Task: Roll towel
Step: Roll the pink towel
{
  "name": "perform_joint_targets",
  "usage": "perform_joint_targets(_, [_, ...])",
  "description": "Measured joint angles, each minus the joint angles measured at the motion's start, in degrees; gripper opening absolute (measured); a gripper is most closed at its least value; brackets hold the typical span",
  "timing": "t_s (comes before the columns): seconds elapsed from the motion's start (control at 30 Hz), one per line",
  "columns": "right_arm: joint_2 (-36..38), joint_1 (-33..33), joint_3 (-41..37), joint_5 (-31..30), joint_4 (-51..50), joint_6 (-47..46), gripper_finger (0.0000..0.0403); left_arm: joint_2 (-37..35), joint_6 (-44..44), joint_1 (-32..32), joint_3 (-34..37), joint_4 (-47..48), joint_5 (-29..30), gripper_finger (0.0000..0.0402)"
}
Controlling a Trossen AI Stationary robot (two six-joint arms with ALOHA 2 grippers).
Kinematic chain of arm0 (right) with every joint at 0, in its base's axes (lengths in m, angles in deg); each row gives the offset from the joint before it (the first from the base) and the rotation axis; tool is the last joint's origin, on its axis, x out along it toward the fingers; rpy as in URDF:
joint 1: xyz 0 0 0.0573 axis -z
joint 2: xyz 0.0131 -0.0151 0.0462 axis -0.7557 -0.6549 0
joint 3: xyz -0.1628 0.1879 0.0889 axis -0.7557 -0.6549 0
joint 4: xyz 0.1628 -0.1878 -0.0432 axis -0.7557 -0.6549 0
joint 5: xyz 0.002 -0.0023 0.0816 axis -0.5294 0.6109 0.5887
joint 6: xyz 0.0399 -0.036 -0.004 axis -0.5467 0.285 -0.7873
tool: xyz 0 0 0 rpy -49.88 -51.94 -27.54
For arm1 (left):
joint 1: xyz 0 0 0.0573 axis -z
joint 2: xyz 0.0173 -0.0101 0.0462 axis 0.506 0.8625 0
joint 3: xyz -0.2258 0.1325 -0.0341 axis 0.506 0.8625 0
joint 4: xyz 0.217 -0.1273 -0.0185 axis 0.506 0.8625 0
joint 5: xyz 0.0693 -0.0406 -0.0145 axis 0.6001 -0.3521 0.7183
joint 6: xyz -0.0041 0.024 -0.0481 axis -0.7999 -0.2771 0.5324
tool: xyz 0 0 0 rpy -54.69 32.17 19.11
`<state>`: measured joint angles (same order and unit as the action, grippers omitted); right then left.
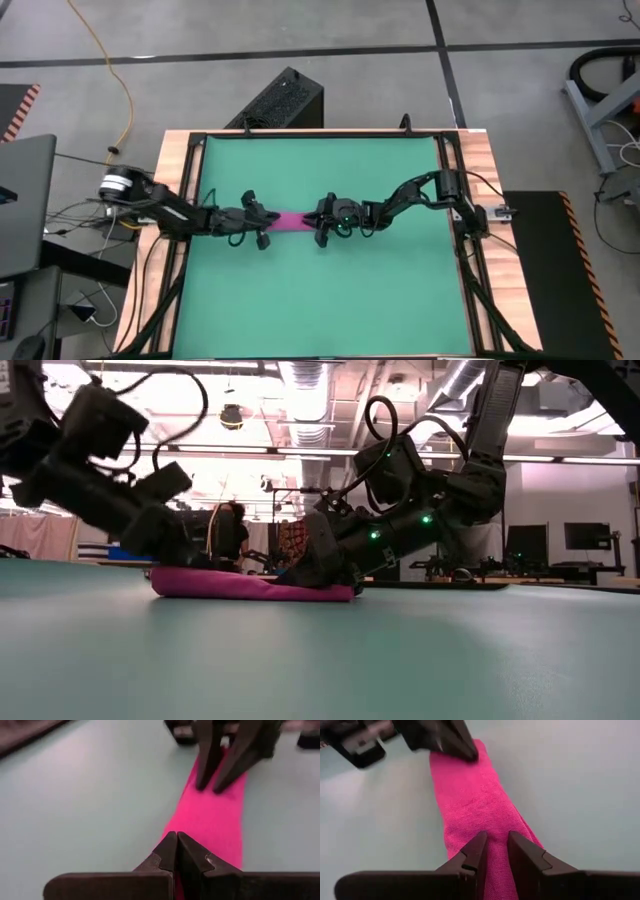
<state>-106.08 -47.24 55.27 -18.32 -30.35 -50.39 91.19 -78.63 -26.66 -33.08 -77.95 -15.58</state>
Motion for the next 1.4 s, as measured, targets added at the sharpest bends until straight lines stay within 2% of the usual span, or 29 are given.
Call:
perform_joint_targets(0.1, [0.0, 0.0, 0.0, 0.0, 0.0, -0.2, 0.0101, 6.2, 1.8, 1.0, 0.0, -3.8, 0.3, 0.0])
perform_joint_targets(0.23, [0.0, 0.0, 0.0, 0.1, -0.2, -0.2, 0.0101, 12.9, 3.3, 1.5, -0.1, -8.1, 3.5, 0.0])
perform_joint_targets(0.47, [0.2, -0.1, 0.1, 0.3, -3.3, -0.3, 0.0101, 19.1, 8.2, 1.5, -0.2, -9.9, 3.9, 0.0])
perform_joint_targets(0.7, [0.4, -0.4, 0.2, -0.6, -5.7, 0.2, 0.0101, 19.7, 11.4, 3.9, -0.2, -10.0, 4.5, 0.0])
perform_joint_targets(1.0, [0.5, -0.6, -2.8, -0.6, -2.1, 1.5, 0.0101, 19.7, 9.5, 4.8, 2.7, -12.6, 0.7, 0.0])
perform_joint_targets(1.4, [0.5, -1.1, -3.1, -1.0, -1.6, 4.1, 0.0101, 19.8, 7.7, 4.4, 3.7, -15.1, 0.1, 0.0])
